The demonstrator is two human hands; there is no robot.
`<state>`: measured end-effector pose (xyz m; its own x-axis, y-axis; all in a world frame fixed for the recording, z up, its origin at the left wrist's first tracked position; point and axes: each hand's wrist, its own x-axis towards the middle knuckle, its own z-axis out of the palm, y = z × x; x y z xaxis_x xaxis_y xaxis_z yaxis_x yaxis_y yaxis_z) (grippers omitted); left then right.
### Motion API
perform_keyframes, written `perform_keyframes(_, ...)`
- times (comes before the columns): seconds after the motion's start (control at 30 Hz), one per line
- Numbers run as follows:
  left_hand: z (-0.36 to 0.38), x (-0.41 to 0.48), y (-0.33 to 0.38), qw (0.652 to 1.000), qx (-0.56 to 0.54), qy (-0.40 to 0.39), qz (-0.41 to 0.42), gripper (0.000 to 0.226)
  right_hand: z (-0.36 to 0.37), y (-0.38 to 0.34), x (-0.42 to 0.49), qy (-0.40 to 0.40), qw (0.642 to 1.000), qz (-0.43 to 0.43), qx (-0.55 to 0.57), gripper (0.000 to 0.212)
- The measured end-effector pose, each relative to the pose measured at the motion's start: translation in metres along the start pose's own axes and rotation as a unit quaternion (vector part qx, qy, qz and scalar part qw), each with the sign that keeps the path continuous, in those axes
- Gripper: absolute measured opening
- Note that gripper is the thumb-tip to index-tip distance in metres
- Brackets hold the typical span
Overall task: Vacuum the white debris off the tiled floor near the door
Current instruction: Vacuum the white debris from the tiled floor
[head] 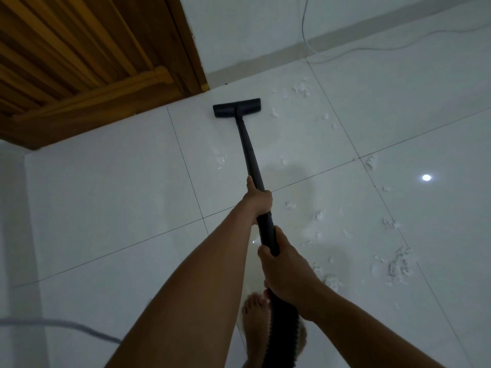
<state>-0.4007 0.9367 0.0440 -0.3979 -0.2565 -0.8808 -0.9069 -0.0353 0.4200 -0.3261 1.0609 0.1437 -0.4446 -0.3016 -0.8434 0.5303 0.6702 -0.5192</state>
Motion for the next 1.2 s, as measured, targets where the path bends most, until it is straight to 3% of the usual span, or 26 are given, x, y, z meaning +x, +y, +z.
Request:
perform_keyframes(0.4, 0.005, -0.013, 0.009, 1.0, 0.008, -0.004, -0.004, 0.078, -0.013, -0.007, -0.015, -0.004, 1.0, 0.001, 0.024, 0.05)
perform_keyframes(0.6, -0.013, 0.015, 0.021, 1.0, 0.01, -0.011, 0.006, 0.079, -0.01, -0.034, 0.003, -0.005, 1.0, 0.007, 0.021, 0.061)
perform_keyframes(0.97, -0.049, 0.07, 0.049, 1.0, -0.007, -0.015, 0.018, 0.077, 0.004, -0.071, 0.056, 0.011, 1.0, 0.003, 0.015, 0.063)
perform_keyframes(1.07, -0.055, 0.077, 0.049, 0.997, -0.065, -0.027, 0.018, 0.072, 0.003, -0.075, 0.057, 0.003, 0.998, -0.003, 0.062, 0.063)
perform_keyframes(1.2, -0.057, 0.084, 0.045, 0.996, -0.083, -0.025, 0.02, 0.077, 0.007, -0.073, 0.055, -0.029, 0.972, 0.041, 0.231, 0.06)
